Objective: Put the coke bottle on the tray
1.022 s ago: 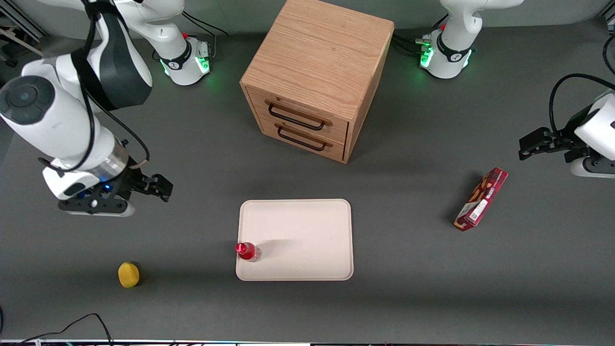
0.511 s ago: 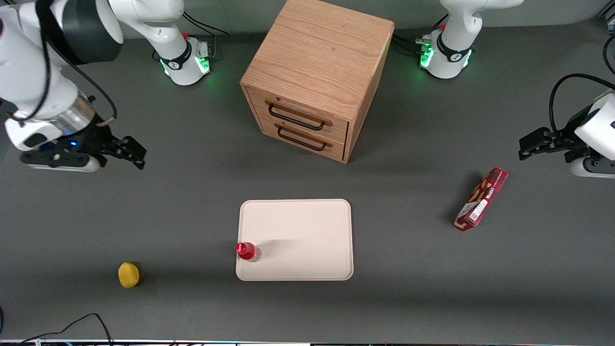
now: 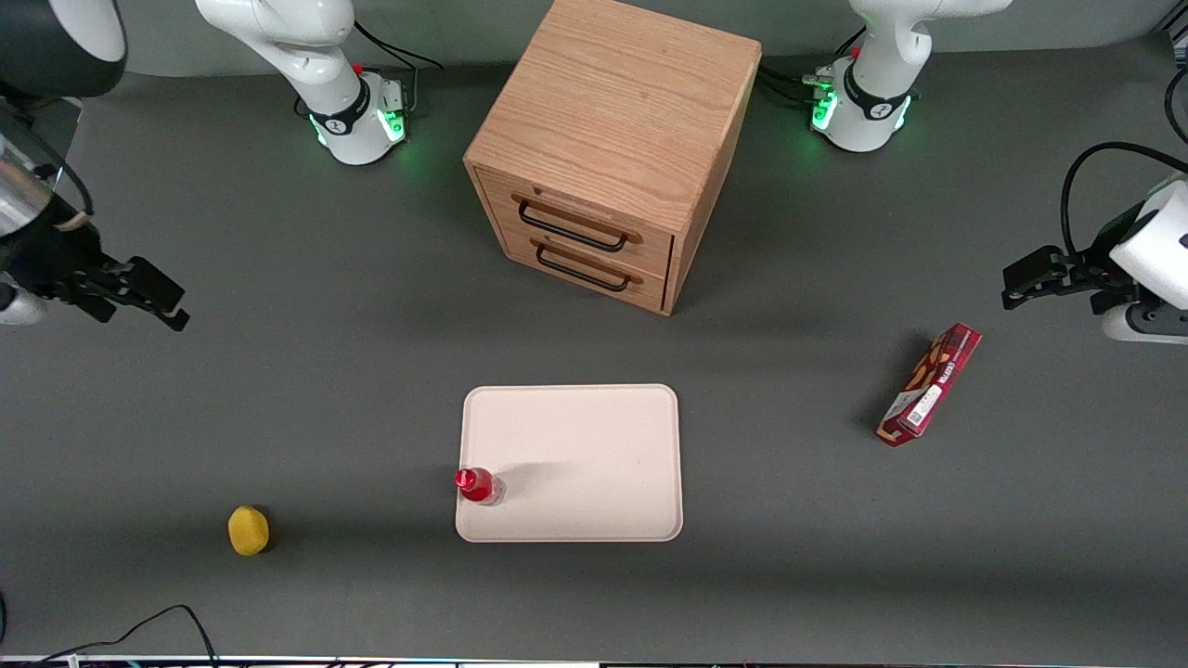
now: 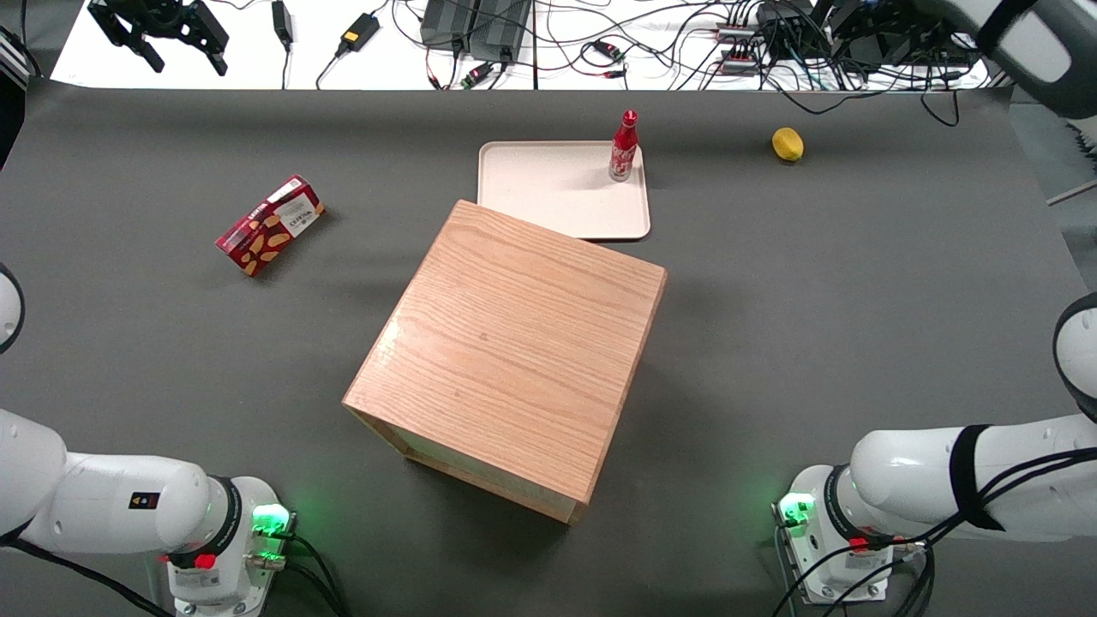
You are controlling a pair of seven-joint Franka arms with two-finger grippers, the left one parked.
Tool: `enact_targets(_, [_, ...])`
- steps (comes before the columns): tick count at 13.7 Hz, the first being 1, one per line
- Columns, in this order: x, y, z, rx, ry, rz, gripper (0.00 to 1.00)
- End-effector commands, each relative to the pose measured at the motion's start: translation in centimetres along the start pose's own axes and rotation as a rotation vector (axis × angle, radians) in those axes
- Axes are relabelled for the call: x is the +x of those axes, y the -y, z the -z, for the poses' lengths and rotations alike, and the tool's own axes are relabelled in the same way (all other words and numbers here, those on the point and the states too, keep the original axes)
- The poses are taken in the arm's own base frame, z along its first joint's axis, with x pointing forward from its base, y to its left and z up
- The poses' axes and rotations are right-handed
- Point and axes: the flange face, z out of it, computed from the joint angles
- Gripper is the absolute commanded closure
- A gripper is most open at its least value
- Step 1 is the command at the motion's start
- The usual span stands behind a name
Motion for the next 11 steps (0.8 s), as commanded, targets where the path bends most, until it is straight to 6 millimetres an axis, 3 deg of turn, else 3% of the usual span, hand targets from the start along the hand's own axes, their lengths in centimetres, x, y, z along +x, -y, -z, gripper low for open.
enact_targets(1, [0.2,-0.9,0.9,0.021,0.031,0.035,0.0])
enact_targets(11, [0.4,0.4,2.4,0.019,0.008,0.063,0.0])
